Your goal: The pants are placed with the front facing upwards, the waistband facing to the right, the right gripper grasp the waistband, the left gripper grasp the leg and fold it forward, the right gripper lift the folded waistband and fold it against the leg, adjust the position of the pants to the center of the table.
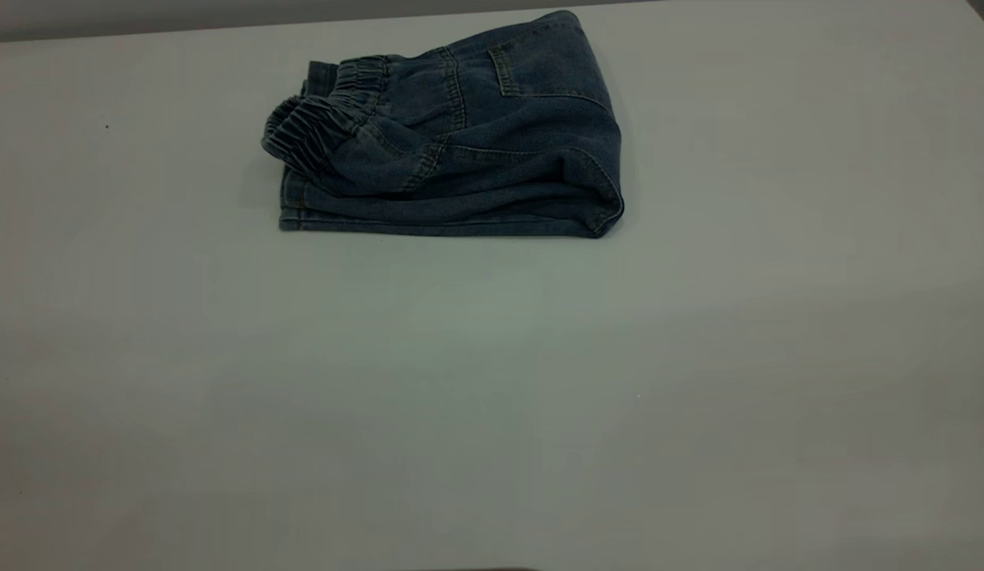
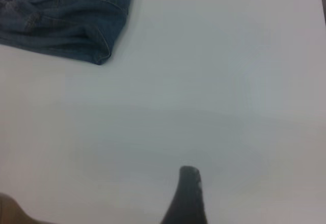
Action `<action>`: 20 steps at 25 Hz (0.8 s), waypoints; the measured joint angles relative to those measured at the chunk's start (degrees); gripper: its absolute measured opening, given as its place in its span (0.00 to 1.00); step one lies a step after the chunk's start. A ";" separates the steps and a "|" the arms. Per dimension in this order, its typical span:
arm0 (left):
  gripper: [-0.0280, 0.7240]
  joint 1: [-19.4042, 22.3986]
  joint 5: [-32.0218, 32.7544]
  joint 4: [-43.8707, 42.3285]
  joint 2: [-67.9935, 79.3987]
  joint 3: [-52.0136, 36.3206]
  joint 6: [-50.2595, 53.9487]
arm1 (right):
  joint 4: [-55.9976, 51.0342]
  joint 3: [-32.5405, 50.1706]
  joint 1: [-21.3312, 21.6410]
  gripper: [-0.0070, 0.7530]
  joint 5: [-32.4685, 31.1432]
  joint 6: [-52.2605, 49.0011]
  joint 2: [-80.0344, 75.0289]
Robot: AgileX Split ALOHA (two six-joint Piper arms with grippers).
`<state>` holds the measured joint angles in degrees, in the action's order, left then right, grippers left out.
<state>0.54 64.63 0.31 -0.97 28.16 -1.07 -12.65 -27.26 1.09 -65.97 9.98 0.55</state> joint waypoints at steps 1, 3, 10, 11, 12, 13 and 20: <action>0.82 0.00 0.00 0.00 0.00 0.00 0.00 | 0.05 0.00 0.00 0.74 0.00 0.00 0.00; 0.82 0.00 0.00 0.00 0.00 0.00 0.00 | 0.99 0.00 0.00 0.74 0.00 -0.62 0.00; 0.82 0.00 0.00 0.00 0.00 0.00 0.00 | 8.35 0.00 0.00 0.74 0.47 -8.84 0.00; 0.82 0.00 0.00 0.00 0.00 0.00 0.00 | 8.60 0.00 0.00 0.74 0.47 -9.19 0.00; 0.82 0.00 0.00 0.00 0.00 0.00 0.05 | 8.75 0.00 0.00 0.74 0.47 -9.24 0.00; 0.82 0.00 0.00 0.00 0.00 0.00 0.05 | 8.81 0.00 0.00 0.74 0.47 -9.24 0.00; 0.82 0.00 0.00 0.00 0.00 0.00 0.05 | 8.86 0.02 0.00 0.74 0.77 -9.31 0.00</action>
<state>0.54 64.63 0.31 -0.97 28.16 -1.02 -3.79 -27.24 1.09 -65.20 0.67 0.55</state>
